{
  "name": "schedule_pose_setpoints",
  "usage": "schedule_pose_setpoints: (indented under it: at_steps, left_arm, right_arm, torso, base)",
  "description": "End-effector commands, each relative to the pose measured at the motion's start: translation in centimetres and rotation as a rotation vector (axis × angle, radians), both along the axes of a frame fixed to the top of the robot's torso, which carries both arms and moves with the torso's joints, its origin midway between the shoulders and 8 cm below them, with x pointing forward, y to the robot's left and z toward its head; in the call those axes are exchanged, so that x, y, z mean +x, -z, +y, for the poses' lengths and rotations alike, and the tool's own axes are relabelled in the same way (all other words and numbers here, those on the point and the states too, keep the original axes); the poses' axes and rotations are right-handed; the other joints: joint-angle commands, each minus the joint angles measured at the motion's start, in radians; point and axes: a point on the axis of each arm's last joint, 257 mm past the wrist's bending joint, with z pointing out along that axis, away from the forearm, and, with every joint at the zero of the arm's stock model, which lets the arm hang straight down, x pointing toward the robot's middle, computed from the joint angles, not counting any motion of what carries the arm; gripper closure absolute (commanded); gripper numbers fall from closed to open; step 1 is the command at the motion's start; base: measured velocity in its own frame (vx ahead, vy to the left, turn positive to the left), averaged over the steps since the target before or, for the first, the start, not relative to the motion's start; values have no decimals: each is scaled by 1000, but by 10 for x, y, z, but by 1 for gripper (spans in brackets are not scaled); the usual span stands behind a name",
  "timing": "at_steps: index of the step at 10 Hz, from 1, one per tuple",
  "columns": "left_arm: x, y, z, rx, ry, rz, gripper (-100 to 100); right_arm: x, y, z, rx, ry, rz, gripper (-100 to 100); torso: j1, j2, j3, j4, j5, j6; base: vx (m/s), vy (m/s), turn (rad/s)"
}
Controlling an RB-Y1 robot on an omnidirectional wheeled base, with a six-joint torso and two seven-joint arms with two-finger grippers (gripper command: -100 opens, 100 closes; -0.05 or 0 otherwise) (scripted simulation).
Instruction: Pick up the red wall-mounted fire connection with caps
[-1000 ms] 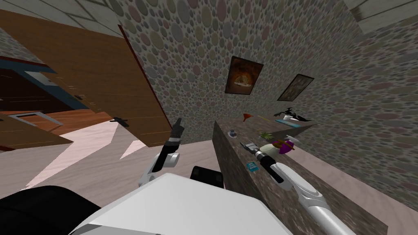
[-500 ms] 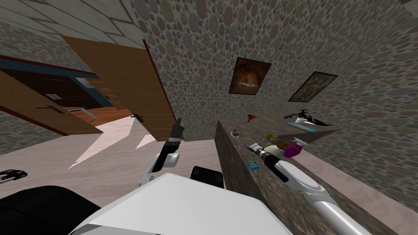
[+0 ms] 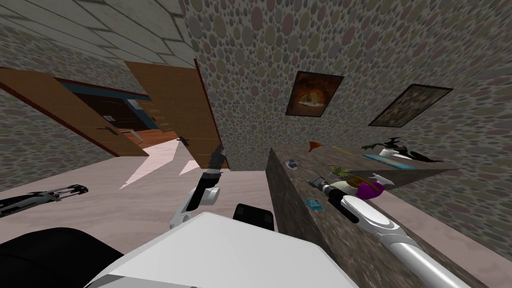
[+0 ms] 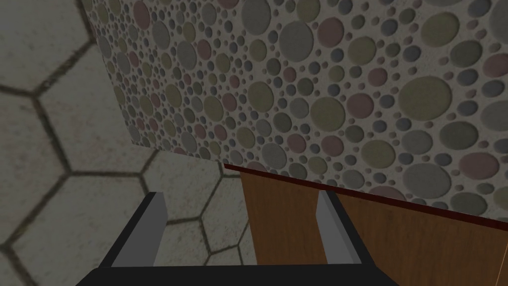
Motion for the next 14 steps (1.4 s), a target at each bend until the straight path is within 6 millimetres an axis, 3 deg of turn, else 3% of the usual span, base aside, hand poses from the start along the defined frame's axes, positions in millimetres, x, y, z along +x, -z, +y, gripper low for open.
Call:
schedule_pose_setpoints:
  at_steps: [1,2,5,6,7,8,14]
  left_arm:
    - [0,0,0,0,0,0,0]
    - [0,0,0,0,0,0,0]
    - [0,0,0,0,0,0,0]
    - [0,0,0,0,0,0,0]
    - [0,0,0,0,0,0,0]
    - [0,0,0,0,0,0,0]
    - [0,0,0,0,0,0,0]
  right_arm:
    - [-1,-1,-23,-100,-4,23,-100]
    - [-1,0,-23,-113,-9,26,-100]
    - [-4,-1,-57,-278,-23,71,-100]
    - [-4,-1,-58,-285,-25,72,-100]
    - [-6,-2,-73,-358,-32,95,-100]
    - [-6,-2,-73,-363,-34,97,-100]
    - [-18,-4,-123,-620,-76,192,-100]
  torso:
    - [0,0,0,0,0,0]
    - [1,0,0,0,0,-1]
    - [0,-1,0,0,0,0]
    - [1,-1,-1,0,0,-1]
    - [1,-1,-1,0,0,0]
    - [1,-2,-1,0,0,-1]
    - [1,-3,-2,-1,0,1]
  base:
    - [-61,18,232]
    - [-48,11,97]
    - [-44,17,149]
    - [-32,20,99]
    - [-27,26,189]
    - [-21,21,95]
    - [-14,31,147]
